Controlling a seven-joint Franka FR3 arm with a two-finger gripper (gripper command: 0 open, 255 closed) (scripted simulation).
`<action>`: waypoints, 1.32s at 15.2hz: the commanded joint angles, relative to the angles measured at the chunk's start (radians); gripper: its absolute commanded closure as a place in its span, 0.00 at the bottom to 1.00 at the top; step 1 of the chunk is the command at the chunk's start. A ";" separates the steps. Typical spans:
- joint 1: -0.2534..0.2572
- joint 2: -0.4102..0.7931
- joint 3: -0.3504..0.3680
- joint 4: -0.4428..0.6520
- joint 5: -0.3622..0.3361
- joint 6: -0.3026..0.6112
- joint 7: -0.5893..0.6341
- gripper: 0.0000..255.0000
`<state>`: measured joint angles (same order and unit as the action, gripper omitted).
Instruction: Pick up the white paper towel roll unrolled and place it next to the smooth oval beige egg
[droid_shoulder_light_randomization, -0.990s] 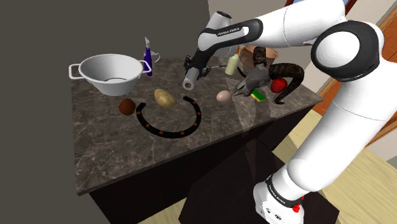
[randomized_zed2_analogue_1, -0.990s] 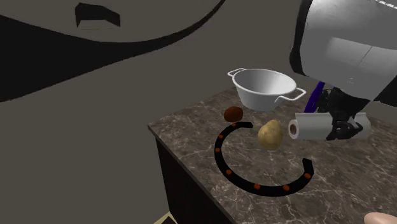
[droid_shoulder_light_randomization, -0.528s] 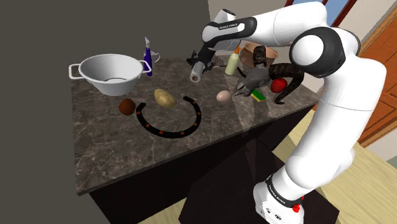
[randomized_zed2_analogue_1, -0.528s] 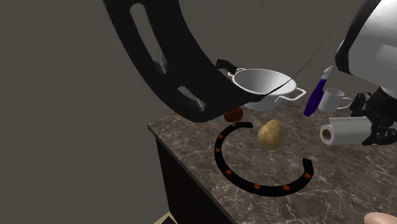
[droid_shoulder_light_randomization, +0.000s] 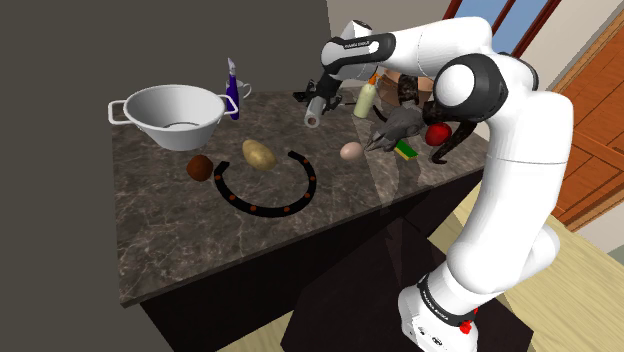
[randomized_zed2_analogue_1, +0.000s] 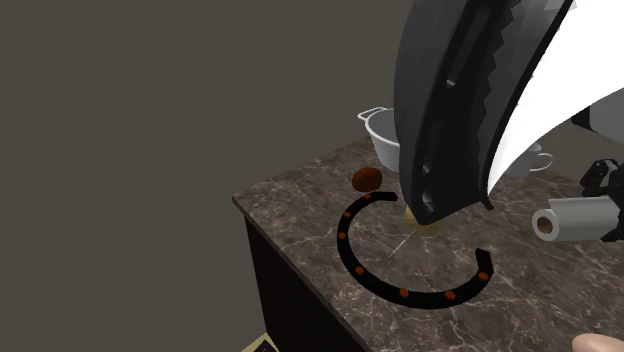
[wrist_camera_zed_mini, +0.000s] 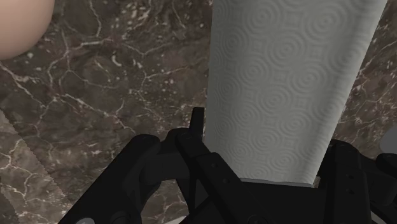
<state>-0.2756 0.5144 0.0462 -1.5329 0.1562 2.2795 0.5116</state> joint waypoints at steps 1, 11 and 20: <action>-0.001 0.011 0.001 -0.008 0.002 0.019 -0.005 1.00; -0.002 0.072 0.005 -0.051 0.011 0.122 -0.023 1.00; -0.004 0.139 0.011 -0.069 0.019 0.207 -0.040 1.00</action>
<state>-0.2804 0.6469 0.0561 -1.5971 0.1746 2.4742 0.4728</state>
